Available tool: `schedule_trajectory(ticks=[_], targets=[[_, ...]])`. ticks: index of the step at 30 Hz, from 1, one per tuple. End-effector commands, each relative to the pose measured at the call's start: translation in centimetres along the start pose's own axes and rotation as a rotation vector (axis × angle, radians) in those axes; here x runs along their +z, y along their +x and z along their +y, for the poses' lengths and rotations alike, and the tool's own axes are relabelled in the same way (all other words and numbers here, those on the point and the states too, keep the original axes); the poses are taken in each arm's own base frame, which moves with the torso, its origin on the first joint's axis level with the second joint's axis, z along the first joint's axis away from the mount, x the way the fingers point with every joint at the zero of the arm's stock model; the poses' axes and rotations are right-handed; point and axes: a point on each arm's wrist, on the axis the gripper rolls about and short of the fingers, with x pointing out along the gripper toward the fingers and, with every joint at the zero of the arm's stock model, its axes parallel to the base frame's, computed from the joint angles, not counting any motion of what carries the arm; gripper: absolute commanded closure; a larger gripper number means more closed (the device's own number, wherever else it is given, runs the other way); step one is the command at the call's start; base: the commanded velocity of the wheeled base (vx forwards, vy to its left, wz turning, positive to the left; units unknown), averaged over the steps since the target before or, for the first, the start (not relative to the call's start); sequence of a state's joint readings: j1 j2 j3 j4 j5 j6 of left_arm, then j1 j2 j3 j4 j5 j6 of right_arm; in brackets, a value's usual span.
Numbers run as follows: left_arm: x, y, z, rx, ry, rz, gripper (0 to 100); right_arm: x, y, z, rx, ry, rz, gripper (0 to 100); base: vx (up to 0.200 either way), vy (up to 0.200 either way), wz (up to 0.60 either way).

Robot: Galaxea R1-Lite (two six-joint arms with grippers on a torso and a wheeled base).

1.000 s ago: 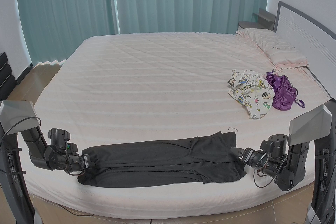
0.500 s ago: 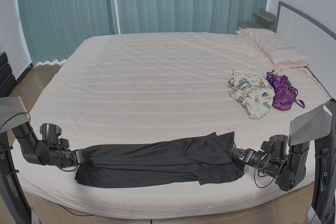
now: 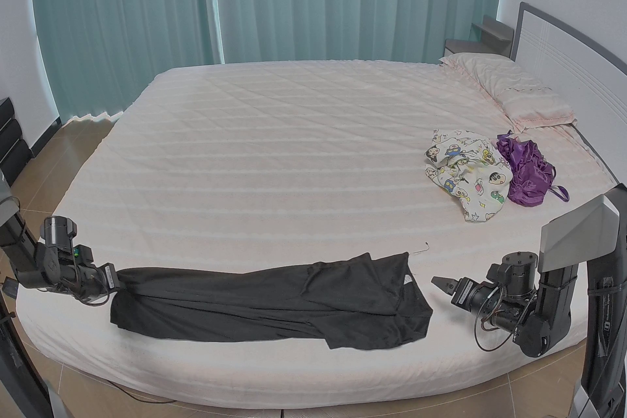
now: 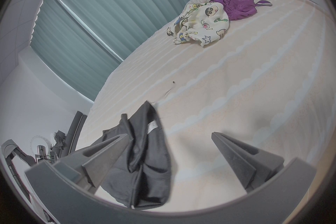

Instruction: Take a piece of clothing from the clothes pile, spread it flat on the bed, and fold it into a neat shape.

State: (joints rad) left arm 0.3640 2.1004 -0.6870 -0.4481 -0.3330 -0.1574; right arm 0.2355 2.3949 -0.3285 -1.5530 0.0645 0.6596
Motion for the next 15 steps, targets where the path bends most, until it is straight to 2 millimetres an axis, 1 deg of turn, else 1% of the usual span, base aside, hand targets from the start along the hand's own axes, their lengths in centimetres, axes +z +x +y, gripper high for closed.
schedule_trajectory(ticks=[1, 4, 6, 7, 10, 11, 12, 13, 14, 15], targets=[[2.5, -2.7, 2.2, 0.032, -0.014, -0.071, 100, 0.0, 0.0, 0.1, 0.007, -0.002, -0.004, 0, 0.0, 0.0, 0.0], [3.9, -4.5, 3.7, 0.062, -0.041, -0.101, 100, 0.0, 0.0, 0.1, 0.007, -0.002, -0.004, 0, 0.0, 0.0, 0.0], [4.9, -5.8, 4.3, 0.083, -0.05, -0.111, 100, 0.0, 0.0, 0.2, 0.01, -0.003, -0.007, 0, 0.0, 0.0, 0.0], [5.0, -6.1, 4.4, 0.086, -0.052, -0.108, 100, 0.0, 0.0, 0.2, 0.01, -0.003, -0.007, 0, 0.0, 0.0, 0.0], [4.9, -7.3, 3.5, 0.082, -0.069, -0.064, 100, 0.0, 0.0, 0.2, 0.012, -0.004, -0.005, 0, 0.0, 0.0, 0.0], [4.7, -7.5, 3.0, 0.077, -0.065, -0.049, 100, 0.0, 0.0, 0.2, 0.012, -0.004, -0.005, 0, 0.0, 0.0, 0.0], [4.7, -7.5, 3.0, 0.077, -0.065, -0.049, 100, 0.0, 0.0, 0.2, 0.012, -0.004, -0.005, 0, 0.0, 0.0, 0.0], [4.1, -7.9, 0.8, 0.058, -0.033, -0.012, 100, 0.0, 0.0, 0.3, 0.013, -0.006, -0.007, 0, 0.0, 0.0, 0.0], [3.8, -8.0, 0.3, 0.054, -0.03, 0.0, 100, 0.0, 0.0, 0.3, 0.013, -0.006, -0.007, 0, 0.0, 0.0, 0.0], [3.3, -8.3, -0.8, 0.05, -0.026, 0.014, 100, 0.0, 0.0, 0.3, 0.013, -0.006, -0.007, 0, 0.0, 0.0, 0.0]])
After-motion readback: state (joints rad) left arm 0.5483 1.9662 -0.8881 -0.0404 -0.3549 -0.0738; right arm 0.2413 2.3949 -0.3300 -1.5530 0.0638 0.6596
